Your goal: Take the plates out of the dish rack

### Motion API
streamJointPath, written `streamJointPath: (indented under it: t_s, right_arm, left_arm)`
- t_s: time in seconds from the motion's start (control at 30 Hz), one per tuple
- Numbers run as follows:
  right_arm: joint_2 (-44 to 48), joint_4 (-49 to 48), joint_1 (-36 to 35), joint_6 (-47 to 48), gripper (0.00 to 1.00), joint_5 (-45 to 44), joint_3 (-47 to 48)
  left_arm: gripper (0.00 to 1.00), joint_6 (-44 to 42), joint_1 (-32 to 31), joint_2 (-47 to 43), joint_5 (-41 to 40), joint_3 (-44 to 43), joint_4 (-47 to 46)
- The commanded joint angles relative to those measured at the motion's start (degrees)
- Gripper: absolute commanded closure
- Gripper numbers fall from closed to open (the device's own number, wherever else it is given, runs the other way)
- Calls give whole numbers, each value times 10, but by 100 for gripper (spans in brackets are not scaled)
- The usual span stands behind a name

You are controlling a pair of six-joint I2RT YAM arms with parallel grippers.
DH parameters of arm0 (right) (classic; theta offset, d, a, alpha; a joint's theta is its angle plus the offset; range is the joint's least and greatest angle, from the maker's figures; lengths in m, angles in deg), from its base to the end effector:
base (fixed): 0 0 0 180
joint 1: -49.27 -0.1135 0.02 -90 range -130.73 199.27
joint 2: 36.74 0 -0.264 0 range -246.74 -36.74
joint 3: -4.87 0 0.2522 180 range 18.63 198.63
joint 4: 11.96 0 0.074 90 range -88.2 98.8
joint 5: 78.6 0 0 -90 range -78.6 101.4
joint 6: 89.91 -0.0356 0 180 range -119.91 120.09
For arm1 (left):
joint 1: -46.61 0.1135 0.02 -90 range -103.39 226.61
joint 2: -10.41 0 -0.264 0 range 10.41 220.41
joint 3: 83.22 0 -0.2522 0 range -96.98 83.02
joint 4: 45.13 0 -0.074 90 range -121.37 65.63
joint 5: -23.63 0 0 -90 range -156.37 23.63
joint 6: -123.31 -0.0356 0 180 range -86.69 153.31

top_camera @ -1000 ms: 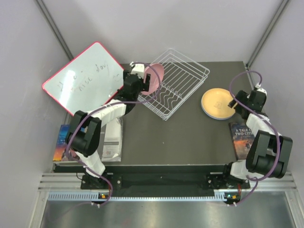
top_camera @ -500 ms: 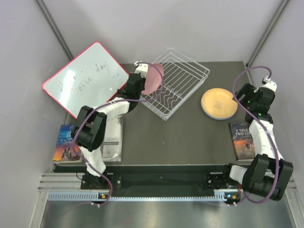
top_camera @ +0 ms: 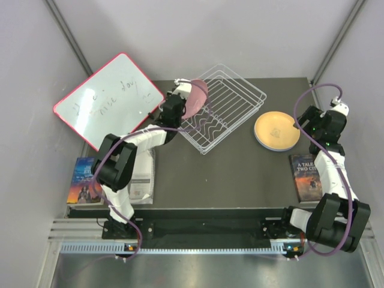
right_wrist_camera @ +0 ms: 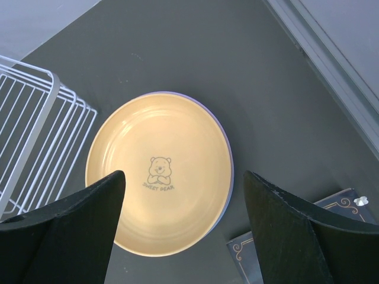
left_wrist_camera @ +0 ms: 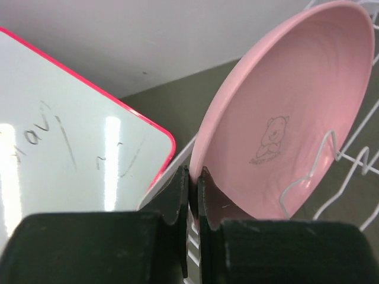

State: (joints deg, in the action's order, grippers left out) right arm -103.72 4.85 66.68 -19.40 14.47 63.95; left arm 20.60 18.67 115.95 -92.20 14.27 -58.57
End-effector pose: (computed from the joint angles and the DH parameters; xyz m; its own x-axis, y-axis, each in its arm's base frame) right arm 0.2545 -0.0778 0.2760 -0.2918 0.4407 -0.8489 0.3710 0.8702 0.3242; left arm 0.3848 -0.1865 0.2515 -0.1343 0.2954 -0.9459 0.0735 0.9549 0.2877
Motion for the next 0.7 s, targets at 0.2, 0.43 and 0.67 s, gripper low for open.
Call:
streamJointPath:
  t_s: [0.2,0.43,0.67]
  right_arm:
    - [17,-9,-2,6,20,-2,0]
    - [26,-16,-2,-5,19,37,-6]
    - [24,-81,-27,-28,13,163,-21]
  left_arm:
    - [100,-226,-72,1,-205,36,-379]
    - [100,-169,-91,-85,-198,2,-190]
    - [100,97,-91,-180,-17,-49,119]
